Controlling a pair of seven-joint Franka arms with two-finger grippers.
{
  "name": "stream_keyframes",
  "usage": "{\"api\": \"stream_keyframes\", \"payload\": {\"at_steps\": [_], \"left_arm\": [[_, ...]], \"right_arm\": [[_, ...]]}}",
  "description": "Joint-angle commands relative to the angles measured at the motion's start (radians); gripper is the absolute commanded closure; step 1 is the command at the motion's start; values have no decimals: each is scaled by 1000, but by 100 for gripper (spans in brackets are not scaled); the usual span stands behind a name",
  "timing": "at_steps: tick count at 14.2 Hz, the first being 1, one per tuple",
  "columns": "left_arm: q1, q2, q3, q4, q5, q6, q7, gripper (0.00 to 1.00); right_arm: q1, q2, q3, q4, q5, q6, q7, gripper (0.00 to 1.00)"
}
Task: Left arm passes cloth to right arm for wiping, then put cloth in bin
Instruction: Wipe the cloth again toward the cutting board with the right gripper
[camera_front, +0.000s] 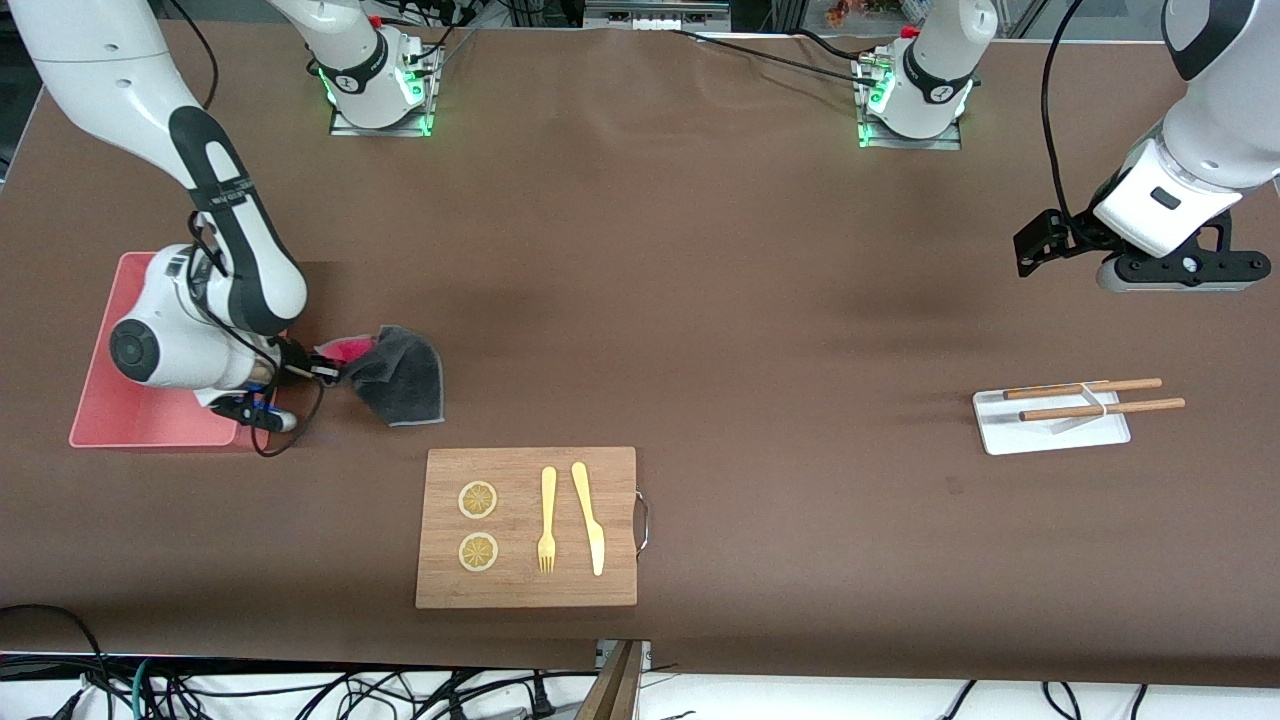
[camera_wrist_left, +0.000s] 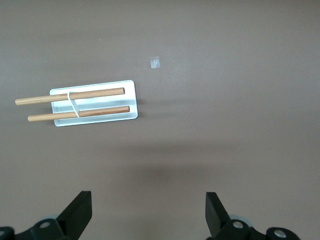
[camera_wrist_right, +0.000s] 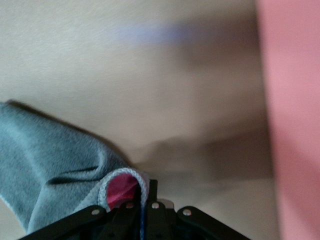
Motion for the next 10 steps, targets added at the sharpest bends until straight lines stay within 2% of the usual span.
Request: {"api": "stream_keyframes", "payload": {"at_steps": [1, 3, 6, 10], "left_arm": [[5, 13, -4, 31, -11, -24, 25, 0], [3, 13, -4, 31, -11, -26, 25, 0], [5, 13, -4, 31, -11, -26, 25, 0], [5, 13, -1, 31, -9, -27, 31, 0]], "right_arm": [[-6, -47, 17, -31, -38, -21, 4, 100], [43, -38, 19, -23, -34, -18, 75, 100], [190, -1, 9, 5, -6, 1, 271, 100], [414, 112, 6, 96, 177, 95, 517, 100]]}}
